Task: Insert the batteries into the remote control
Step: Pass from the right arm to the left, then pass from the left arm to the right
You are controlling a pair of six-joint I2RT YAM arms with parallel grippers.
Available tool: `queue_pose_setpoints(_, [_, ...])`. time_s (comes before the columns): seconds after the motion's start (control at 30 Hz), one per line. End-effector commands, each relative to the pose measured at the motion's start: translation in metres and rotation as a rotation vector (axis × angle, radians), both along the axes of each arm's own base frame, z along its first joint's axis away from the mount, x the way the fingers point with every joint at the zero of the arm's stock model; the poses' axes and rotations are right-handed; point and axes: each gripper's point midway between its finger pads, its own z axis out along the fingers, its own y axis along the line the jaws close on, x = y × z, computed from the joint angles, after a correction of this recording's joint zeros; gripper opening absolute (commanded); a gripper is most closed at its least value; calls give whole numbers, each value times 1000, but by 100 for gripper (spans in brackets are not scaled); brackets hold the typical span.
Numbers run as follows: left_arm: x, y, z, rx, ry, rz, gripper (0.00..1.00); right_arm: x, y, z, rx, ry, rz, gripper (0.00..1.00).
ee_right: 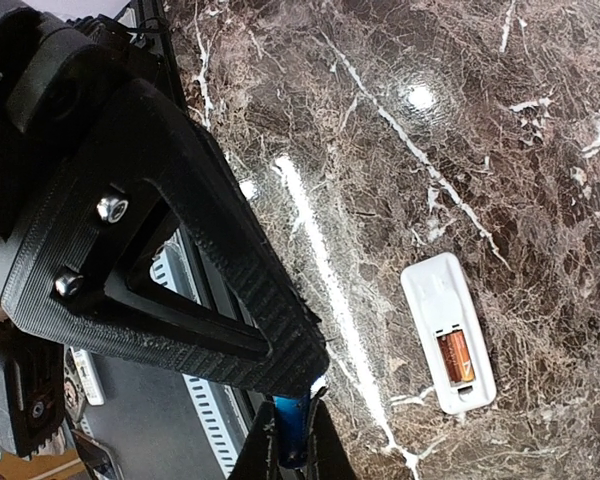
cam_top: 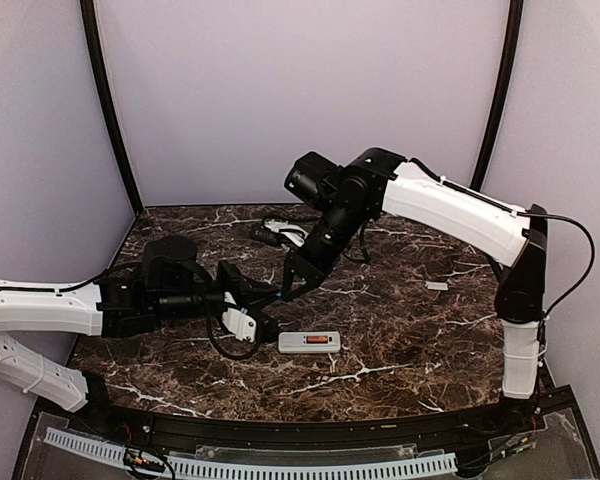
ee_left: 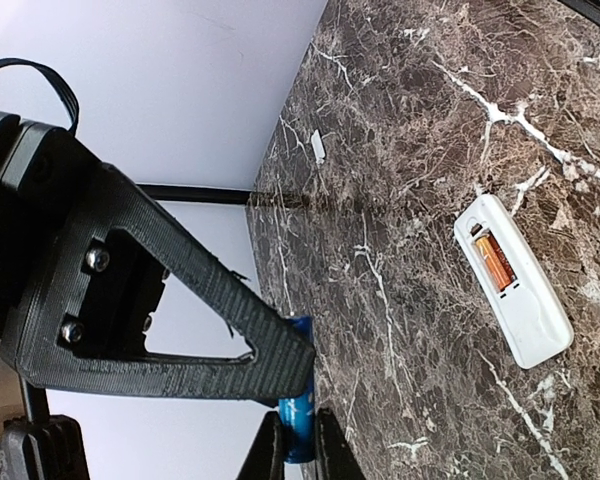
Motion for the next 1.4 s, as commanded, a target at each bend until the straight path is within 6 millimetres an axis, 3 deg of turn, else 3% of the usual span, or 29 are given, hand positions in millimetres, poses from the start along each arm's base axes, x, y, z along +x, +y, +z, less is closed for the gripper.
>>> queue_pose_setpoints(0.0, [0,-2,21,-57,-5,10,0,-2,8,3,26,-19,28,0])
queue_pose_setpoints(0.03, [0,-1,22,-63,2,14,0,-1,8,3,25,-28,24,0])
queue_pose_setpoints(0.17, [6,-1,34,-133,46,68,0,4,4,8,27,-69,2,20])
queue_pose_setpoints(0.27, [11,3,44,-197,117,134,0,17,-2,17,44,-146,-51,24])
queue_pose_setpoints(0.4, [8,8,44,-223,182,155,0,36,-13,57,164,-322,-128,39])
queue_pose_setpoints(0.43, [7,9,44,-229,194,157,0,37,-10,75,239,-363,-132,43])
queue_pose_setpoints(0.53, [6,10,47,-258,234,167,0,27,-11,104,377,-412,-95,48])
queue_pose_setpoints(0.63, [10,11,53,-301,267,205,0,23,-16,121,446,-448,-96,49])
queue_pose_setpoints(0.8, [11,12,70,-445,425,253,0,37,-36,137,557,-572,-220,52])
queue_pose_setpoints(0.83, [6,9,72,-470,480,234,0,34,-39,143,639,-559,-237,59])
queue_pose_setpoints(0.9, [2,6,74,-502,543,221,0,31,-48,151,804,-517,-290,84])
queue_pose_setpoints(0.93, [2,6,74,-510,558,219,0,31,-53,153,868,-502,-319,92])
queue_pose_setpoints(1.0, [3,4,74,-523,593,228,0,37,-57,153,906,-436,-355,85])
queue_pose_setpoints(1.1, [6,3,70,-519,616,253,0,49,-43,119,725,-296,-392,68])
queue_pose_setpoints(1.17, [6,3,66,-505,615,257,0,44,-32,102,649,-212,-375,66])
queue_pose_setpoints(1.37, [7,2,60,-492,618,264,0,30,-15,89,650,-153,-360,62])
